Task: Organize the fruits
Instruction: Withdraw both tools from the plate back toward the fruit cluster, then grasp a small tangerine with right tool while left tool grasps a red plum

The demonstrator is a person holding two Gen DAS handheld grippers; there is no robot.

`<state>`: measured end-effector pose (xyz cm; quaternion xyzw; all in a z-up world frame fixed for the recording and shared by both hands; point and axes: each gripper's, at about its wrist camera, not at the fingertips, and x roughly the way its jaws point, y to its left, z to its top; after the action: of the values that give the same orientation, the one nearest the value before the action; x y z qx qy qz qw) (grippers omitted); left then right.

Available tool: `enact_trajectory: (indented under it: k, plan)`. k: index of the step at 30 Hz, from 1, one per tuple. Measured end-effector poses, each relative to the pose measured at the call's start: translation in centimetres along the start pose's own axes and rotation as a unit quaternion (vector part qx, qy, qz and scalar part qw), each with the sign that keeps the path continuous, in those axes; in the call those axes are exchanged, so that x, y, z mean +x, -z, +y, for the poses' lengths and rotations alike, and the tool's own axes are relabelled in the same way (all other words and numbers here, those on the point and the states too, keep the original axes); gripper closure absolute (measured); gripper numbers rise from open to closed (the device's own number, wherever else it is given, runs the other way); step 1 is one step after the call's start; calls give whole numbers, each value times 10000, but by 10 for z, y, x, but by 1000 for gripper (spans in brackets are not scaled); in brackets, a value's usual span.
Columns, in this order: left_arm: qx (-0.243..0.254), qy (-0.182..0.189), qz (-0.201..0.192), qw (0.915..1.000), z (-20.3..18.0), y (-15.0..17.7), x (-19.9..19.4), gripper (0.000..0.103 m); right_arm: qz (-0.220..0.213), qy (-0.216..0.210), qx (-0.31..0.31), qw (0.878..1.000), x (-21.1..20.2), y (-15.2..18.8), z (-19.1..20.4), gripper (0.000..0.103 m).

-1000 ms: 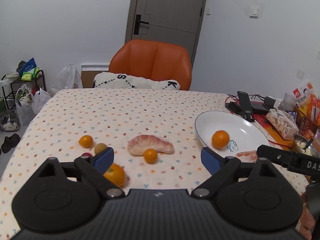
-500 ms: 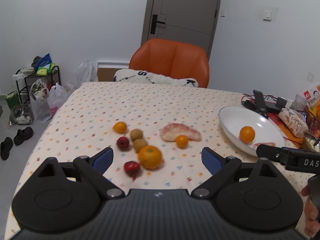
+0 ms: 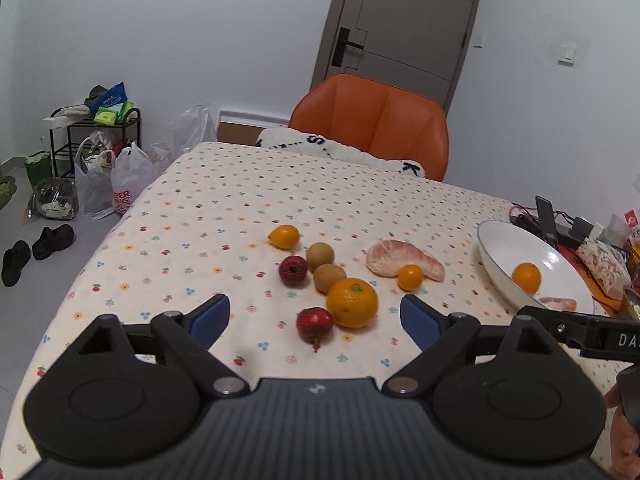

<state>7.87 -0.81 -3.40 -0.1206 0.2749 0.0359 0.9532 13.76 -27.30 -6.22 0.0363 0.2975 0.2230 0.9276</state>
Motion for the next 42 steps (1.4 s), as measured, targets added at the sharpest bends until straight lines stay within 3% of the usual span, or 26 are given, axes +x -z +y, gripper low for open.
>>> enact_trajectory:
  k: [2,7,15,19,23,33,40,42]
  plan:
    - [-56,13,7,10000,4,1,3,15,25,-25,-62,10000,3,-1,3,0]
    - [-128,88,157,9998,9,2,14,39,33,-35,-270,9996,10,-5,14,0]
    - [30,160,394,9991,6,8,31,50,127,-167,-375,9991,23,-10,22,2]
    - [51,175,485,9987,7,10,38,69,188,-190,-415,9988,31,-10,25,9]
    - [71,226,513,9984,10,7,41,79,240,-199,-434,9986,40,-10,28,13]
    - [-111,220,469,9986,28,1,39,80,333,-316,-545,9975,59,-16,45,24]
    - [-301,156,450,9984,47,-5,40,80,342,-129,-572,9977,80,-22,50,44]
    - [-362,129,444,9983,52,-7,41,80,359,-102,-510,9980,85,-24,50,44]
